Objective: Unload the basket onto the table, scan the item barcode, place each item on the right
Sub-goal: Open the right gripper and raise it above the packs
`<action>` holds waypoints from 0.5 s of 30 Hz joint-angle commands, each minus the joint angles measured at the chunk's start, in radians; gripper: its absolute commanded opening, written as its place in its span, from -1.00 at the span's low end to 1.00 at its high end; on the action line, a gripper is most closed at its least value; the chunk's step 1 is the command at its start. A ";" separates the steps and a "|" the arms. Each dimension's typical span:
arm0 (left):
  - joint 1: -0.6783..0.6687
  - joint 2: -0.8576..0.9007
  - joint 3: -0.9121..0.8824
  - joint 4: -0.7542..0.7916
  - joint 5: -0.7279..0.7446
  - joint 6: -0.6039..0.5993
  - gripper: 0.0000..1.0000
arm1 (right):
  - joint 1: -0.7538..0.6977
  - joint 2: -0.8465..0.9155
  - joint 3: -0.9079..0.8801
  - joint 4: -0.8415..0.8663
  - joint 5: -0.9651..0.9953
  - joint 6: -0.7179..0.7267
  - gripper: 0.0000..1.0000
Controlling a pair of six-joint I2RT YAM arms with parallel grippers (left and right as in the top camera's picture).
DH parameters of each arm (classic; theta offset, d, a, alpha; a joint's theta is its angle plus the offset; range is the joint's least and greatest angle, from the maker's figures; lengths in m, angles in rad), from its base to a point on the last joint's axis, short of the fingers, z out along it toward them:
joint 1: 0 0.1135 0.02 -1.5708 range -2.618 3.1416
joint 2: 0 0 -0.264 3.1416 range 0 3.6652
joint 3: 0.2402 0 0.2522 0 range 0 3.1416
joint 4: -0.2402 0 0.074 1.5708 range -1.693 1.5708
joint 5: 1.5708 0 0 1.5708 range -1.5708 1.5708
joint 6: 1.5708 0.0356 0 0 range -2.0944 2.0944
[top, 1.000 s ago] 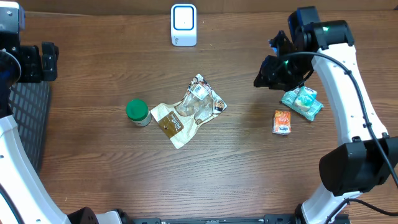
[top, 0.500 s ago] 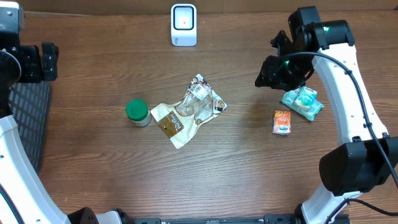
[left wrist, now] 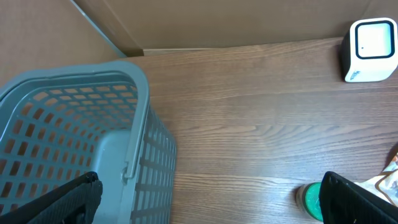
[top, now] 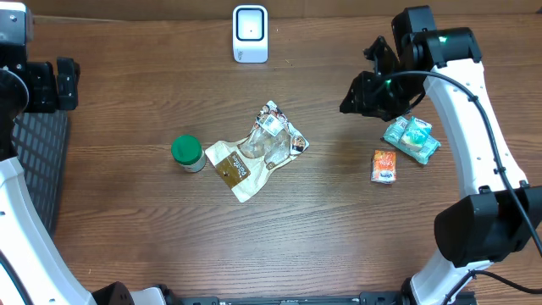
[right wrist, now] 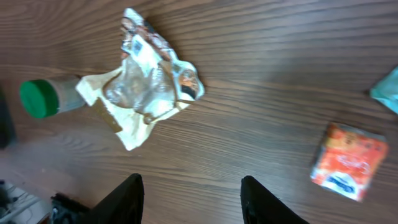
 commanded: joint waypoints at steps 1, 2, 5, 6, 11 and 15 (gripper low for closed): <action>0.005 0.000 0.003 0.002 0.003 0.015 0.99 | 0.050 -0.019 0.019 0.014 -0.041 0.003 0.08; 0.005 0.000 0.003 0.002 0.003 0.015 0.99 | 0.062 -0.019 0.015 0.018 -0.041 0.003 0.18; 0.005 0.000 0.003 0.002 0.003 0.015 0.99 | 0.102 -0.019 -0.006 0.029 -0.041 0.003 0.64; 0.005 0.000 0.003 0.002 0.003 0.015 0.99 | 0.116 -0.019 -0.014 0.029 -0.041 0.003 0.64; 0.005 0.000 0.003 0.026 0.004 0.015 0.99 | 0.131 -0.019 -0.025 0.032 -0.041 0.003 0.67; 0.005 0.000 0.003 0.004 0.048 -0.025 0.99 | 0.131 -0.019 -0.025 0.031 -0.040 0.002 0.67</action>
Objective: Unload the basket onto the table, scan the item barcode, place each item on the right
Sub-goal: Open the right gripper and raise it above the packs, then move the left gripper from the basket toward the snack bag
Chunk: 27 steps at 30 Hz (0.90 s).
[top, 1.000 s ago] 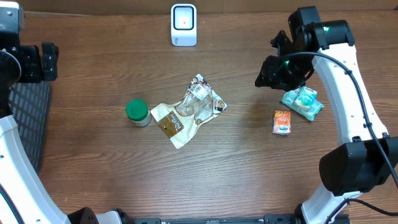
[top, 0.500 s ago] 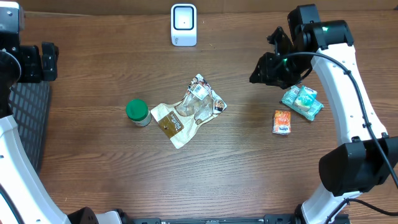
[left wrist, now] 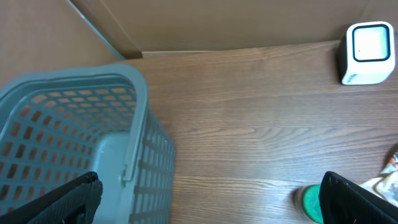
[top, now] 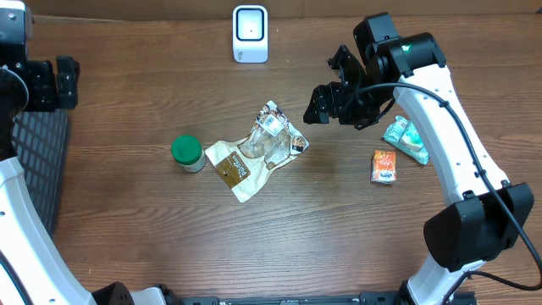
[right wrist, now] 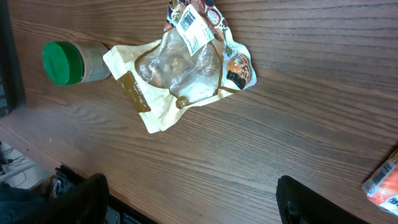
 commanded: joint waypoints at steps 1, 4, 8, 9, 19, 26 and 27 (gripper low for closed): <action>0.005 -0.001 0.003 -0.082 0.085 -0.090 0.99 | 0.000 -0.019 -0.005 -0.006 0.011 -0.002 0.70; 0.005 0.003 0.003 -0.063 0.227 -0.163 0.99 | -0.002 -0.019 -0.005 -0.024 0.030 -0.002 0.72; 0.005 0.010 0.002 -0.085 0.428 -0.173 0.98 | -0.002 -0.019 -0.005 -0.025 0.030 -0.002 0.72; 0.004 0.015 0.002 -0.100 0.486 -0.172 0.95 | -0.002 -0.019 -0.005 -0.026 0.030 -0.002 0.72; -0.312 0.167 -0.082 -0.125 0.322 -0.192 -0.91 | -0.002 -0.019 -0.005 -0.036 0.037 -0.001 0.55; -0.509 0.377 -0.083 -0.124 0.180 -0.192 -0.92 | -0.151 -0.029 0.097 -0.145 0.060 0.001 0.26; -0.523 0.400 -0.083 -0.129 0.142 -0.192 -0.92 | -0.177 -0.034 0.114 -0.159 0.060 0.000 0.26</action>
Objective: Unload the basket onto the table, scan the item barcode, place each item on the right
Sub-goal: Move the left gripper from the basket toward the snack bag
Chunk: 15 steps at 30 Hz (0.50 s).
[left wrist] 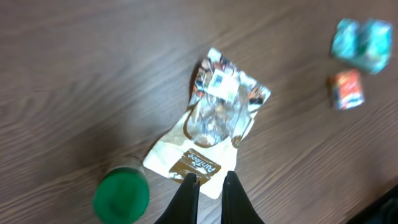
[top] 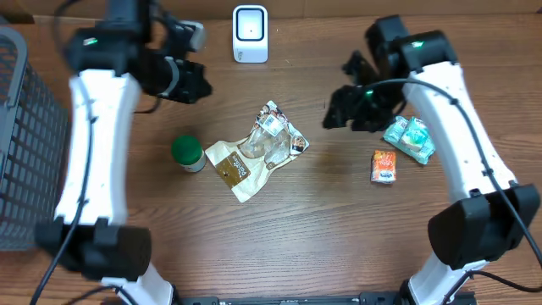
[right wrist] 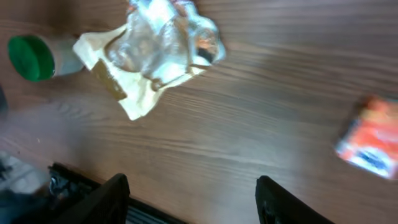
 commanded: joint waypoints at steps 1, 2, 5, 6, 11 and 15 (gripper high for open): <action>-0.060 0.091 -0.002 -0.016 -0.169 -0.010 -0.92 | -0.129 -0.042 0.106 -0.043 0.017 -0.001 0.31; -0.070 0.113 -0.002 -0.023 -0.204 -0.017 -0.92 | -0.149 -0.048 0.115 -0.052 0.017 -0.002 0.34; -0.087 0.190 -0.002 -0.036 -0.312 -0.076 -0.92 | -0.217 -0.063 0.119 -0.065 0.016 -0.002 0.46; -0.087 0.212 -0.002 -0.035 -0.324 -0.082 -0.92 | -0.227 -0.063 0.118 -0.069 0.016 -0.005 0.47; -0.104 0.313 -0.002 -0.008 -0.318 -0.080 -0.92 | -0.239 -0.063 0.116 -0.068 0.017 -0.009 0.52; -0.171 0.393 -0.002 0.065 -0.309 -0.011 -0.92 | -0.239 -0.063 0.116 -0.062 0.025 -0.008 0.57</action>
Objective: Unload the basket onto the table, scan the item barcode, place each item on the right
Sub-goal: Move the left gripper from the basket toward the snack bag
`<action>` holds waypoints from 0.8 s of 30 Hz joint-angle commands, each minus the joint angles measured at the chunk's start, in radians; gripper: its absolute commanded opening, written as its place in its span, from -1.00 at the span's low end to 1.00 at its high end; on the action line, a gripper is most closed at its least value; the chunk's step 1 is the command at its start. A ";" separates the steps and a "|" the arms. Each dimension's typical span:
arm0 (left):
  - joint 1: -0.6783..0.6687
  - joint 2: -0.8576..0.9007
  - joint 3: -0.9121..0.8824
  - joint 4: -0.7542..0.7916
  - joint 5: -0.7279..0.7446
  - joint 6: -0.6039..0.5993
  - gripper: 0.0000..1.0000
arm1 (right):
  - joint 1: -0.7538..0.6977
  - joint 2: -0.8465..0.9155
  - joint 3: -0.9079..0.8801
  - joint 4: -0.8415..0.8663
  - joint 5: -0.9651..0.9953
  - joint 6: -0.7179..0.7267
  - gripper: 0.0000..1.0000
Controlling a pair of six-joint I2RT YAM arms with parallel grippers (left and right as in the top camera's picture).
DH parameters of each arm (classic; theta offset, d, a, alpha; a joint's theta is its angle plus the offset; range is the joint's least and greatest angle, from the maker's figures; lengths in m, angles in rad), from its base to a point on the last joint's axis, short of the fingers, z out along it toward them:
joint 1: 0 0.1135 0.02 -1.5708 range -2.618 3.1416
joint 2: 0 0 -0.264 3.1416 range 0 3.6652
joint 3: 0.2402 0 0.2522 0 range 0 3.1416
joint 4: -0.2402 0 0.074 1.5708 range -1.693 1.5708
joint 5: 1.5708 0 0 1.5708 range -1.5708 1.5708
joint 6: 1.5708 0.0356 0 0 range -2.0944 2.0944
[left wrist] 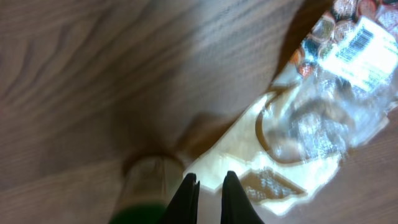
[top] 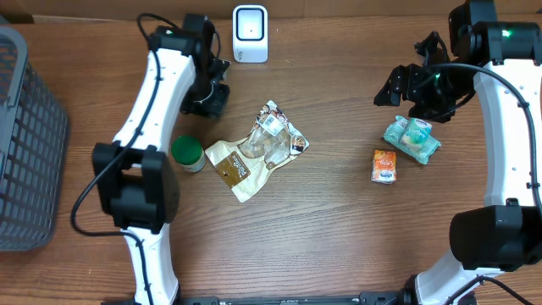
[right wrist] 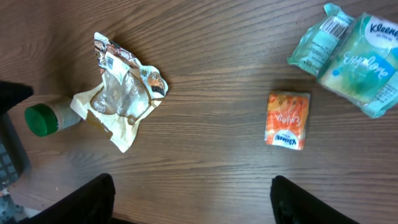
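A crumpled clear-and-tan snack pouch (top: 258, 152) with a white barcode label lies mid-table. Beside it on the left is a jar with a green lid (top: 188, 153). The white scanner (top: 250, 34) stands at the back edge. My left gripper (top: 212, 100) hangs just behind the jar. In its wrist view it (left wrist: 209, 186) is shut and empty, low over the pouch's tan edge (left wrist: 280, 180) and the jar (left wrist: 149, 180). My right gripper (top: 411, 85) is wide open (right wrist: 193, 208) high over the right side, with the pouch (right wrist: 124, 102) far to its left.
An orange packet (top: 384, 166) and a teal tissue pack (top: 412, 138) lie at the right, below my right gripper. A grey mesh basket (top: 25, 144) stands at the left edge. The table's back wall runs behind the scanner.
My left gripper has come lower and nearer the pouch and jar, still shut. My right gripper has moved right, from beside the pouch to above the tissue pack, and stays open.
My left gripper first stood open at the far left by the basket, while my right moved from over the tissues towards the pouch. Then the left arm was at mid-table, shut, above the pouch. Now it is low by the jar and the right has drawn back.
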 commanded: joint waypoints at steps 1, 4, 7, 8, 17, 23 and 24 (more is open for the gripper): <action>-0.076 0.067 -0.001 0.041 0.006 0.060 -0.92 | 0.000 -0.025 0.025 0.004 0.011 -0.008 0.58; -0.159 0.090 -0.001 0.109 0.045 0.148 -0.92 | 0.000 -0.025 0.025 0.005 0.026 -0.008 0.60; -0.195 0.090 -0.001 0.149 0.085 0.197 -0.92 | 0.000 -0.025 0.025 0.005 0.027 -0.008 0.61; -0.218 0.090 -0.001 0.170 0.114 0.229 -0.91 | 0.000 -0.025 0.025 0.005 0.027 -0.008 0.62; -0.286 0.090 -0.001 0.151 0.243 0.461 -0.91 | 0.000 -0.025 0.025 0.001 0.029 -0.008 0.64; -0.286 0.090 -0.016 0.097 0.305 0.561 -0.92 | 0.000 -0.025 0.025 0.001 0.029 -0.007 0.63; -0.286 0.090 -0.027 0.097 0.306 0.570 -0.91 | 0.000 -0.025 0.025 0.000 0.029 -0.008 0.63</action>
